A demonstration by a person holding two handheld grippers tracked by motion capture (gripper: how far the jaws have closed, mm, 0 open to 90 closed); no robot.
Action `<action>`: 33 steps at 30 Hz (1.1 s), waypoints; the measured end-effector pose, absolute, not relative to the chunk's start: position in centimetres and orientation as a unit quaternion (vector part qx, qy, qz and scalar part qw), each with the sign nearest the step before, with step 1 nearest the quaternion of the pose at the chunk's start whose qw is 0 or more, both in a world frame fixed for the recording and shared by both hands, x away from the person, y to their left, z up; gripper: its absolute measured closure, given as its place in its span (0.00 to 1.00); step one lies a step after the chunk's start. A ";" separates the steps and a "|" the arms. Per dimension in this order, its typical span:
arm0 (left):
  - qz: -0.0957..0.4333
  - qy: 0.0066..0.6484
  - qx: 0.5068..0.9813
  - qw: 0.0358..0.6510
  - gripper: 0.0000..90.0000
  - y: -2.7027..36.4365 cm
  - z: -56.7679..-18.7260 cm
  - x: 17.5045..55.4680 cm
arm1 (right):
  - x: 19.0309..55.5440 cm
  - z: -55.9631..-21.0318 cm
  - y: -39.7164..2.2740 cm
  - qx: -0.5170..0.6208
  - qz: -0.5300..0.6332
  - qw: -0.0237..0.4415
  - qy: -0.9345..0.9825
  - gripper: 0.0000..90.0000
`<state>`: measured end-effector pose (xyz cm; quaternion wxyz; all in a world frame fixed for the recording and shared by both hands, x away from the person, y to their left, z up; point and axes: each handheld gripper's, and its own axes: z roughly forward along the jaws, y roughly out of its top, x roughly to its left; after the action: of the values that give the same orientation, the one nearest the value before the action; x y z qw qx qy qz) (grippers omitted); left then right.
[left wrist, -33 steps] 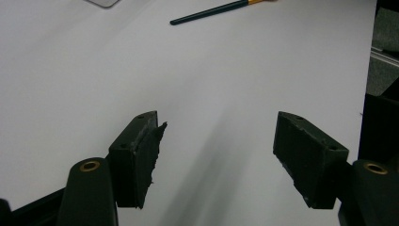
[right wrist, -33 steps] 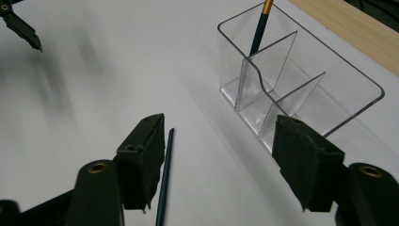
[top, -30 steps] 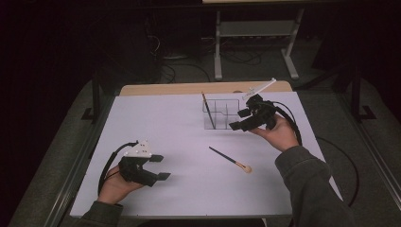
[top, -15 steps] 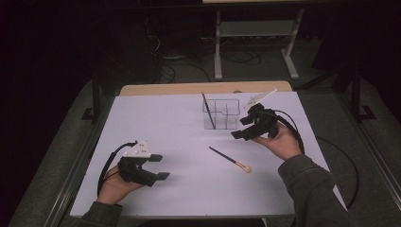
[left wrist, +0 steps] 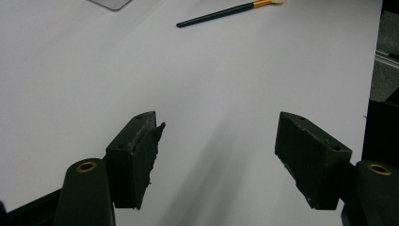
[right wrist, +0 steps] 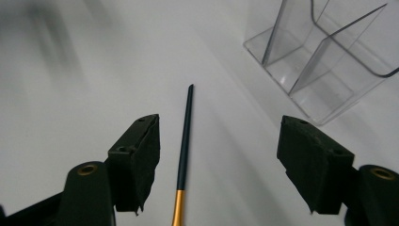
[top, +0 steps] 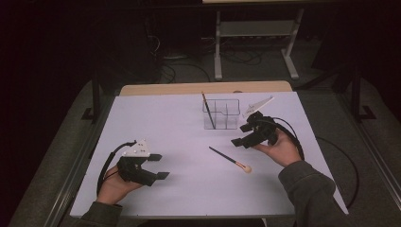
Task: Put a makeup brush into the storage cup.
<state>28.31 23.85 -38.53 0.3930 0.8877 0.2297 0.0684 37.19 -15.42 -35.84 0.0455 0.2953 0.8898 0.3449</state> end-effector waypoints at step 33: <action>0.069 0.233 0.885 0.396 0.33 23.8 -38.6 28.3 | 35.9 -39.7 -14.8 0.279 0.312 0.028 0.908 0.45</action>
<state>28.29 23.81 -38.65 0.3963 0.8853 0.2332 0.0689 35.88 -14.82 -39.71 0.0280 0.2792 0.9076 0.3122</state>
